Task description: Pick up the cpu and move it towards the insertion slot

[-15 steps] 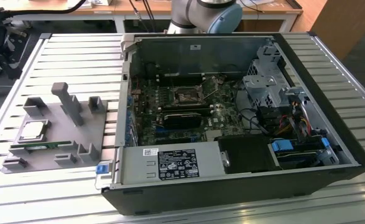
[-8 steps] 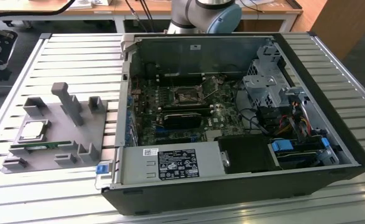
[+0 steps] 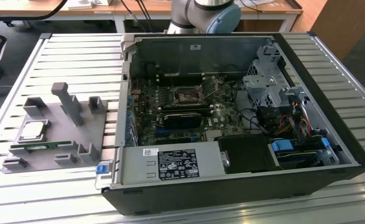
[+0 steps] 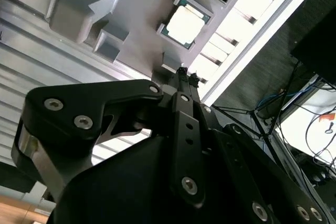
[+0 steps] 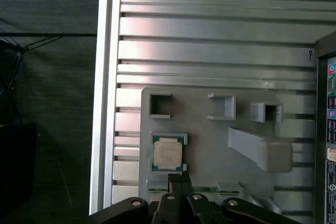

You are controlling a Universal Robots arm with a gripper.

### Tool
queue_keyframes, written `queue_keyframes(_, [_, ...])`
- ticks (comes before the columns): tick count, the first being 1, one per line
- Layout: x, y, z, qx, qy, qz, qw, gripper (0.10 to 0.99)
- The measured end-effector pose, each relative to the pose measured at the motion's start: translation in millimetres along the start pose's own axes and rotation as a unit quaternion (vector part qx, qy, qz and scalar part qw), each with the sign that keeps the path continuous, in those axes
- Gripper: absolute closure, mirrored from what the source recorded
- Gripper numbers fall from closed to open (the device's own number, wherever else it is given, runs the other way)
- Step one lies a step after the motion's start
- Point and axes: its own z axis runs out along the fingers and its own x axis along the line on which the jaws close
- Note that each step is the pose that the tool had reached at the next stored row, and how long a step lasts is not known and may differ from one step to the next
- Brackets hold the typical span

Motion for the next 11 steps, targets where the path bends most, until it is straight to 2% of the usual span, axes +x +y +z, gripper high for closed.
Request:
queue_keyframes(6, [4.4, -0.7, 9.5, -0.0001, -0.0001, 0.0, 1.0, 0.973])
queue_keyframes(7, [4.8, -1.0, 11.3, -0.0001, 0.0, 0.0, 1.0, 0.918])
queue_keyframes(8, [5.2, -1.3, 13.1, 0.0, 0.0, 0.0, 1.0, 0.918])
queue_keyframes(10, [5.8, -2.2, 16.4, -0.0001, 0.0, 0.0, 1.0, 0.796])
queue_keyframes(11, [6.0, -2.7, 17.8, -0.0001, 0.0, 0.0, 1.0, 0.796])
